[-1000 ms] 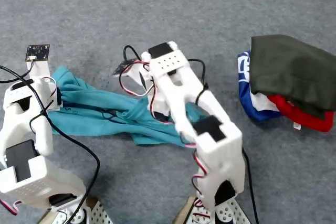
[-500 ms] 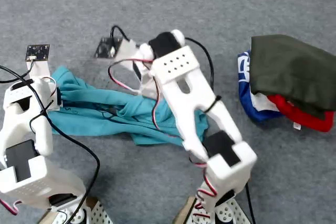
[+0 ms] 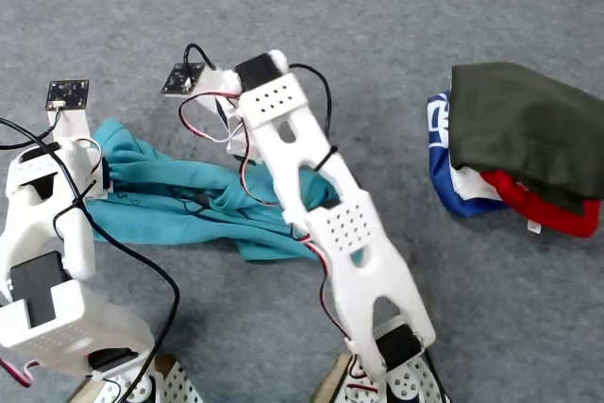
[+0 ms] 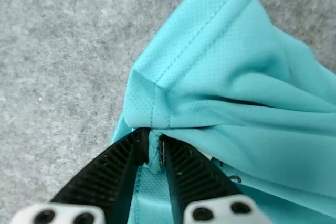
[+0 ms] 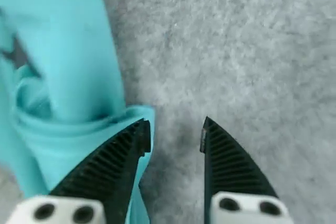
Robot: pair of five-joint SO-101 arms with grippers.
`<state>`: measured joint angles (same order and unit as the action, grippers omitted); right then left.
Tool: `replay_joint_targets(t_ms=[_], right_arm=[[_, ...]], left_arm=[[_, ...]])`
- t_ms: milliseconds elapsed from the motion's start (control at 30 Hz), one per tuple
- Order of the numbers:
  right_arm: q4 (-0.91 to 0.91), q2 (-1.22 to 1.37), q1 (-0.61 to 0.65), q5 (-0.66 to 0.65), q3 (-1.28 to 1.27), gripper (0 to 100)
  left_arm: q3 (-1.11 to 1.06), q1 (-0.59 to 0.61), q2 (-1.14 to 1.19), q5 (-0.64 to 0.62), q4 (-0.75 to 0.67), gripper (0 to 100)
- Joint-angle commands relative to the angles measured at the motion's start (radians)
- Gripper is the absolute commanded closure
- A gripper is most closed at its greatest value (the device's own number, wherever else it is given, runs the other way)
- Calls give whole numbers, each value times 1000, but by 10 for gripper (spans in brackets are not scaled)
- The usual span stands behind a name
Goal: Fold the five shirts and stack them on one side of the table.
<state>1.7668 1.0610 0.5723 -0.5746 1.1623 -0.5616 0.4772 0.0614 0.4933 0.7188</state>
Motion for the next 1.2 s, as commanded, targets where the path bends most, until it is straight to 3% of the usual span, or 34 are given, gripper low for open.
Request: replay_joint_targets(t_ms=[0,367,767,1000,1167], right_arm=[[21,21,-12,15,50,836],[21,24,-13,25,-1,835],[17,-91,-8,20,-223,799],[-2,38,-2,23,-183,802],[8,90,-24,23,-48,942]], left_arm=[[15,-6,-25,3,-11,981],[15,-6,-25,3,-12,981],[15,-6,-25,2,-12,981],[15,-6,-25,2,-12,981],[15,-6,-25,2,-12,981]])
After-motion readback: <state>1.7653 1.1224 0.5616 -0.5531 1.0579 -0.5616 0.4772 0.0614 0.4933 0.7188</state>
